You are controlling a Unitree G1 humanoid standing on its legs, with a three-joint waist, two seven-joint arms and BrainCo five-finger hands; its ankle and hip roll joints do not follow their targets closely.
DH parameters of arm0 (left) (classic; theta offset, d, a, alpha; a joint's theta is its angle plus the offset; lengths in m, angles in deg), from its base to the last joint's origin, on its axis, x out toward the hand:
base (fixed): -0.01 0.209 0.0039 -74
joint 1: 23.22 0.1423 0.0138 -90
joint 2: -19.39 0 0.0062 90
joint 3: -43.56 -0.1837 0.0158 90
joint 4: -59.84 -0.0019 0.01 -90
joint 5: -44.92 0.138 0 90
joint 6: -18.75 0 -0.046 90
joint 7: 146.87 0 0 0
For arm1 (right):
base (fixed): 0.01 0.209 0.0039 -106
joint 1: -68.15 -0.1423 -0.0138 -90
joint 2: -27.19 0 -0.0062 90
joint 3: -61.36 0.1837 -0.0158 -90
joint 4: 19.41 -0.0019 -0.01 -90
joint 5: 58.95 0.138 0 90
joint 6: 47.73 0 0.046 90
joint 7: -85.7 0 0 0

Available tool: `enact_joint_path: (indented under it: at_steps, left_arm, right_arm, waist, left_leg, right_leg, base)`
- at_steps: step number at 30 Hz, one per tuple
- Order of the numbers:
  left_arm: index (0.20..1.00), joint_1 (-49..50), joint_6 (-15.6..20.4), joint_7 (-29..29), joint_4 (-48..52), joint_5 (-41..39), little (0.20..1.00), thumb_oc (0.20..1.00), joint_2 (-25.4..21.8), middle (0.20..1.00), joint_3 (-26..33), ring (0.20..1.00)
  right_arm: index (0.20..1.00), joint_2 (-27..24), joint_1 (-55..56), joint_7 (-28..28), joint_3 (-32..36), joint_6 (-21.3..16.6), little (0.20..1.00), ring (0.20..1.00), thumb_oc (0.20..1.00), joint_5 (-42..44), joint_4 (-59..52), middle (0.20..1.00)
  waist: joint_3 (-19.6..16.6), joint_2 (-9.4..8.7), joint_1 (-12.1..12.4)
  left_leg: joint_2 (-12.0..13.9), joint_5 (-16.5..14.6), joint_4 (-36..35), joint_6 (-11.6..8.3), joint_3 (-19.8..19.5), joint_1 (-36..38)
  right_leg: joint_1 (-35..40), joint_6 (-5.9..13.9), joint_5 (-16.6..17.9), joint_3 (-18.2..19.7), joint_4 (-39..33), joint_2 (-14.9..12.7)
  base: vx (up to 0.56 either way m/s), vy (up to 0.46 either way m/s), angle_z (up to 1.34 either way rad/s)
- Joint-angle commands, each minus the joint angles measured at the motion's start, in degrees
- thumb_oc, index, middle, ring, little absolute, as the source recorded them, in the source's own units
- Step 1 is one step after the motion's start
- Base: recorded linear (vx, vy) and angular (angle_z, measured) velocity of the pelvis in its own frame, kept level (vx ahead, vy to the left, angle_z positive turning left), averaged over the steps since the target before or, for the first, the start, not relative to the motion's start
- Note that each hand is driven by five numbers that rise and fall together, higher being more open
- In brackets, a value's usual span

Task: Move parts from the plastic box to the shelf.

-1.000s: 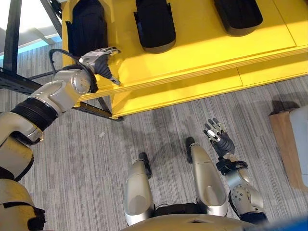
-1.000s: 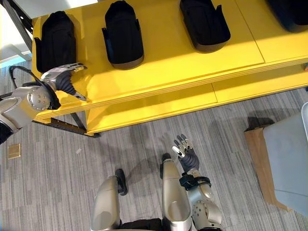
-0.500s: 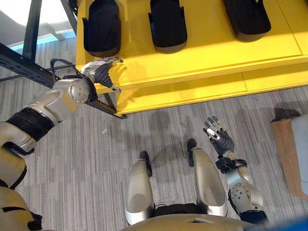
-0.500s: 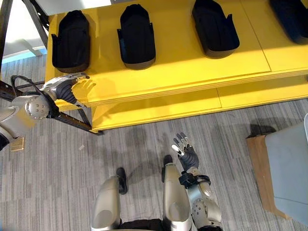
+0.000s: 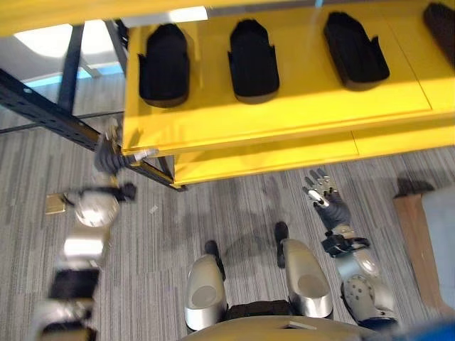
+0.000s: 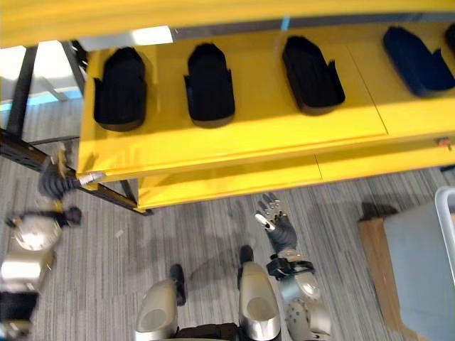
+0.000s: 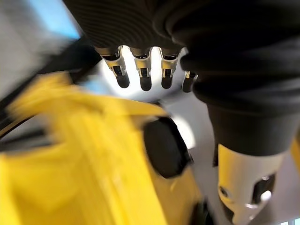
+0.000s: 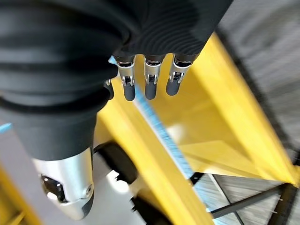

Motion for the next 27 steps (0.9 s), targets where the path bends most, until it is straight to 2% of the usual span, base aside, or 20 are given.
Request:
enact_joint_path:
  at_steps: [1, 2, 3, 5, 7, 8, 10, 19, 27]
  left_arm:
    - [1.0, -2.06, 4.04, -3.75, 3.44, -6.2, 1.0, 1.0, 0.23, 1.0, -0.67, 1.0]
    - [1.0, 0.0, 4.21, -4.4, 5.56, -6.25, 1.0, 1.0, 2.2, 1.0, -0.45, 1.0]
    - [1.0, 2.47, 4.72, -5.44, 5.88, -7.52, 1.0, 1.0, 4.79, 1.0, -0.47, 1.0]
    - [1.0, 4.69, 4.75, -6.81, 5.65, -9.2, 1.0, 1.0, 7.27, 1.0, -1.66, 1.0]
    - [1.0, 6.16, 5.16, -7.14, 7.76, -8.9, 1.0, 1.0, 8.66, 1.0, -1.02, 1.0]
    - [1.0, 6.22, 5.15, -7.13, 7.79, -8.9, 1.0, 1.0, 8.68, 1.0, -1.04, 1.0]
    - [1.0, 7.64, 5.51, -8.71, 7.38, -11.46, 1.0, 1.0, 11.22, 1.0, -2.76, 1.0]
    - [1.0, 10.89, 5.45, -11.05, 4.66, -12.65, 1.0, 1.0, 15.09, 1.0, -3.65, 1.0]
    - [1.0, 13.1, 5.66, -11.38, 2.57, -11.73, 1.0, 1.0, 14.4, 1.0, -4.16, 1.0]
  right_arm:
    - [1.0, -1.98, 0.92, 0.02, -0.1, -3.0, 1.0, 1.0, 1.0, -0.51, -5.47, 1.0]
    - [1.0, -2.65, 1.51, 0.03, 0.1, -3.12, 1.0, 1.0, 1.0, -0.92, -5.94, 1.0]
    - [1.0, -3.34, 2.58, 0.04, 0.57, -3.44, 1.0, 1.0, 1.0, -1.19, -6.41, 1.0]
    - [1.0, -3.9, 3.48, 0.31, 0.73, -3.42, 1.0, 1.0, 1.0, -1.23, -5.7, 1.0]
    - [1.0, -4.39, 3.94, 0.61, 0.71, -3.6, 1.0, 1.0, 1.0, -1.79, -5.89, 1.0]
    - [1.0, -4.41, 3.99, 0.6, 0.7, -3.6, 1.0, 1.0, 1.0, -1.79, -5.91, 1.0]
    - [1.0, -5.12, 4.37, 0.92, 0.27, -4.1, 1.0, 1.0, 1.0, -2.02, -4.93, 1.0]
    - [1.0, -5.92, 5.96, 2.35, -0.2, -4.23, 1.0, 1.0, 1.0, -3.18, -1.49, 1.0]
    - [1.0, -4.17, 7.16, 3.09, -0.24, -4.54, 1.0, 1.0, 1.0, -2.78, -0.82, 1.0]
  waist:
    - [-8.87, 2.67, -1.98]
    - [-10.36, 2.86, -1.99]
    - [-13.61, 3.16, -1.79]
    - [-16.34, 3.55, -1.61]
    - [-18.86, 3.75, -1.17]
    - [-18.96, 3.77, -1.2]
    - [-21.37, 3.69, -0.89]
    - [-25.87, 2.98, 0.21]
    - [-27.34, 2.05, 0.21]
  left_leg:
    - [2.8, 11.53, -12.55, 1.03, -0.9, 2.33]
    - [2.71, 11.71, -14.38, 1.37, -0.3, 3.01]
    - [2.5, 11.93, -18.17, 1.85, 0.3, 4.14]
    - [2.19, 12.18, -20.67, 2.3, 0.54, 5.06]
    - [1.77, 11.77, -20.83, 2.47, 0.08, 4.45]
    - [1.78, 11.77, -20.83, 2.47, 0.05, 4.37]
    - [1.5, 11.67, -20.83, 2.62, -0.35, 4.14]
    - [0.63, 11.58, -20.83, 2.81, -1.26, 4.1]
    - [-0.21, 11.4, -20.83, 2.9, -1.7, 4.1]
  right_leg:
    - [-4.56, -0.54, 12.11, 2.04, -3.19, -2.21]
    - [-4.08, -0.75, 11.9, 1.86, -3.93, -1.96]
    - [-3.65, -1.0, 11.48, 1.59, -5.81, -1.54]
    - [-2.83, -1.27, 11.14, 1.13, -7.83, -1.09]
    - [-2.38, -1.46, 11.01, 0.99, -9.23, -0.63]
    - [-2.43, -1.46, 11.03, 0.96, -9.27, -0.63]
    - [-1.84, -1.67, 10.87, 0.68, -9.93, -0.35]
    - [0.11, -1.63, 10.49, 0.83, -12.26, -0.21]
    - [0.94, -1.68, 10.75, 2.02, -13.36, 0.27]
  base:
    - [0.01, 0.039, 0.06]
    - [0.01, 0.043, 0.01]
    - [0.0, 0.043, 0.01]
    - [-0.02, 0.037, 0.04]
    - [-0.05, 0.021, 0.14]
    - [-0.05, 0.002, 0.12]
    - [-0.08, 0.017, 0.05]
    - [-0.07, 0.03, 0.07]
    - [-0.05, 0.023, 0.0]
